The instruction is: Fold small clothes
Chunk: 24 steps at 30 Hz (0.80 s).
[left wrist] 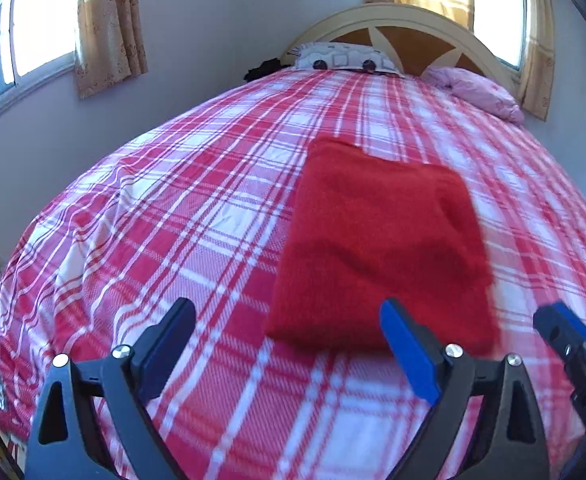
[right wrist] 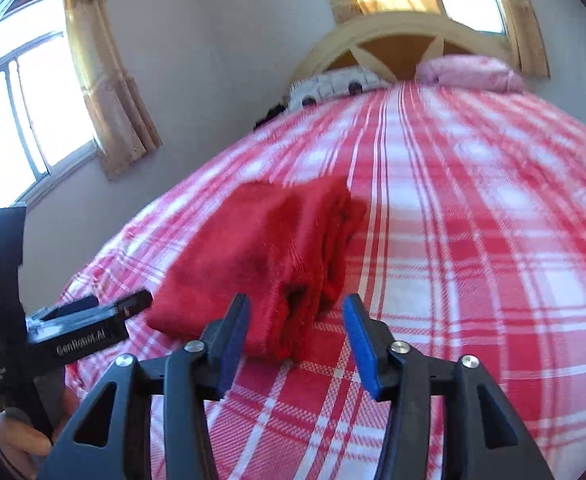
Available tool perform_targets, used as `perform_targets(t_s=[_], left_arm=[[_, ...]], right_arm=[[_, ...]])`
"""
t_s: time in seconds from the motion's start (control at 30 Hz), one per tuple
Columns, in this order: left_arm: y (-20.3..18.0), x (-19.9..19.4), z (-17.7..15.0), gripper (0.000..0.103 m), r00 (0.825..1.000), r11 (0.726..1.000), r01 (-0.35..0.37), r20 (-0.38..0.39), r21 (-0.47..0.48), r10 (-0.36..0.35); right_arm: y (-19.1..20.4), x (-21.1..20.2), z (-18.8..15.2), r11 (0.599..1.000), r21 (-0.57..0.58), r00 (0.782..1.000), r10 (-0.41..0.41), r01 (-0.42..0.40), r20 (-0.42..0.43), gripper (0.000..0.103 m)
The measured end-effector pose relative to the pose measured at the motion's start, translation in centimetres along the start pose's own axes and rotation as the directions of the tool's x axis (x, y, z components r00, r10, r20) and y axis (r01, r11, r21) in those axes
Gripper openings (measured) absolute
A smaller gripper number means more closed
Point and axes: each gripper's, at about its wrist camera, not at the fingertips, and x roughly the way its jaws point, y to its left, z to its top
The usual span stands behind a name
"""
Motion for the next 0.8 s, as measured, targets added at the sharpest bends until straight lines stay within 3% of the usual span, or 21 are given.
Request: perform_targets(t_s=[0.13,0.27,0.33,0.4,0.5,0.6,0.73,0.8], left_arm=[[-0.8,-3.6,0.3,0.098,0.997,0.997,0.069,-0.030,0.033,-0.068],[-0.9,-6.8,1.0,0.098,0.983,0.984,0.177,-0.055,0.016,-0.175],[-0.9,-8.9,1.2,0.098,0.978,0.978,0.206,-0.024,0.024,-0.206],[-1.2,-10.8,1.1,0.100,0.982,0.981,0.183,0.038,0.059,-0.186],[-2.1,-12.6,0.4,0.103,0.984,0.990,0.100,0.137,0.097,-0.113],[-2.7,-13.4,-0.3,0.103,0.974,0.993,0.034,0.221,0.112,-0.058],[-2.9,-13.6,-0.9,0.103,0.963,0.993,0.018,0.265,0.115,-0.049],[-3.1,-13.5,-1.1,0.103,0.963,0.993,0.026,0.263,0.118,-0.057]], right_arm=[[0.9,-3.8,1.7,0.999,0.047,0.999,0.015,-0.017,0.034,0.059],[1.7,-8.5,3.7,0.986,0.128,0.992,0.100,-0.109,0.075,0.059],[2.2,-10.4,4.2,0.977,0.138,0.983,0.151,-0.165,0.109,0.061],[3.0,-12.3,4.4,0.976,0.131,0.977,0.156,-0.176,0.147,0.071],[3.6,-13.8,4.0,0.983,0.113,0.973,0.119,-0.143,0.200,0.072],[3.7,-14.9,3.2,0.993,0.110,0.967,0.023,-0.052,0.253,0.072],[4.3,-15.9,2.3,0.994,0.086,0.952,-0.096,0.074,0.291,0.072],[4.6,-16.2,2.0,0.993,0.073,0.945,-0.116,0.098,0.306,0.072]])
